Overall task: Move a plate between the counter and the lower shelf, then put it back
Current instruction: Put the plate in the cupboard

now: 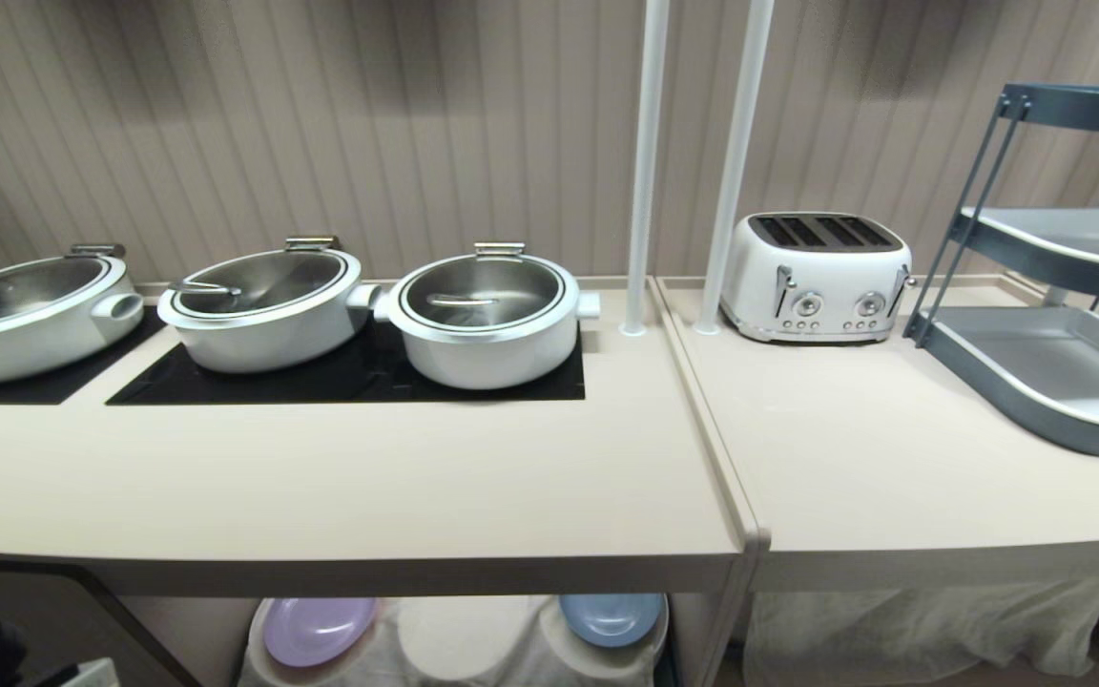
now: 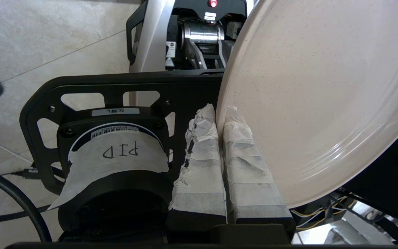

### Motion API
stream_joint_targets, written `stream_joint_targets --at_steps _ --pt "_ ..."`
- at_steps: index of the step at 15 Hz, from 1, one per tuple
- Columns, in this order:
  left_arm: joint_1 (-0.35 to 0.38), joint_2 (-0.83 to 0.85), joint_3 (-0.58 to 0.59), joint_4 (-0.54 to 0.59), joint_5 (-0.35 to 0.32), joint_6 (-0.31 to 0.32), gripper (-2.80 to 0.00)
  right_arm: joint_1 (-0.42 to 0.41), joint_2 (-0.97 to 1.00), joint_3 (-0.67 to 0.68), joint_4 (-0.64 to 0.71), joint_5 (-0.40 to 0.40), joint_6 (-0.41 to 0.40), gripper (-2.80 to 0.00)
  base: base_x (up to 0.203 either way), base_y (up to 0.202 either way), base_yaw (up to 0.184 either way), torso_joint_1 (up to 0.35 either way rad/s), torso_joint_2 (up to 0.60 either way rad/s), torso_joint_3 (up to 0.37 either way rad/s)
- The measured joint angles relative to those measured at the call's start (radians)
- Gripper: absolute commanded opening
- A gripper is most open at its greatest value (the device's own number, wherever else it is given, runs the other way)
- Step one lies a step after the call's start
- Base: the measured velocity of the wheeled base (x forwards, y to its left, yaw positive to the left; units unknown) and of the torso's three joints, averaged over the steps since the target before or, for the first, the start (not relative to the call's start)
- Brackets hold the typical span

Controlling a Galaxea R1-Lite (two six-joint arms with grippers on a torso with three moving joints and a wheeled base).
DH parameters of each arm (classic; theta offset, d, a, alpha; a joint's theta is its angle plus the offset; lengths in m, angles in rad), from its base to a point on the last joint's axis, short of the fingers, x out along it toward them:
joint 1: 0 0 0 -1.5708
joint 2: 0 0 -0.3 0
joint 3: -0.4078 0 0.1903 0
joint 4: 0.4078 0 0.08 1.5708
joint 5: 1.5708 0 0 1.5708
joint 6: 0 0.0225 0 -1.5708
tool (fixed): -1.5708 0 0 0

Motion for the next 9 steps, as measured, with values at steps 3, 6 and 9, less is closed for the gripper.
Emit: stream_joint_targets --at_steps 3,6,9 --pt "0.002 0.001 0.002 -0.001 -0.002 -0.003 -2.80 0.000 0.000 0.000 0.000 0.000 0.000 -2.80 0.000 0.000 0.000 0.000 0.00 0.000" --pt "0.002 0.004 0.002 -0.002 -0.009 -0.004 -2.80 0.000 0.000 0.000 0.000 0.000 0.001 -2.80 0.000 0.000 0.000 0.000 0.00 0.000" --pt "0.006 0.006 0.004 -0.002 -0.026 -0.012 -2.80 0.000 0.000 0.000 0.000 0.000 0.000 -2.80 0.000 0.000 0.000 0.000 0.00 0.000"
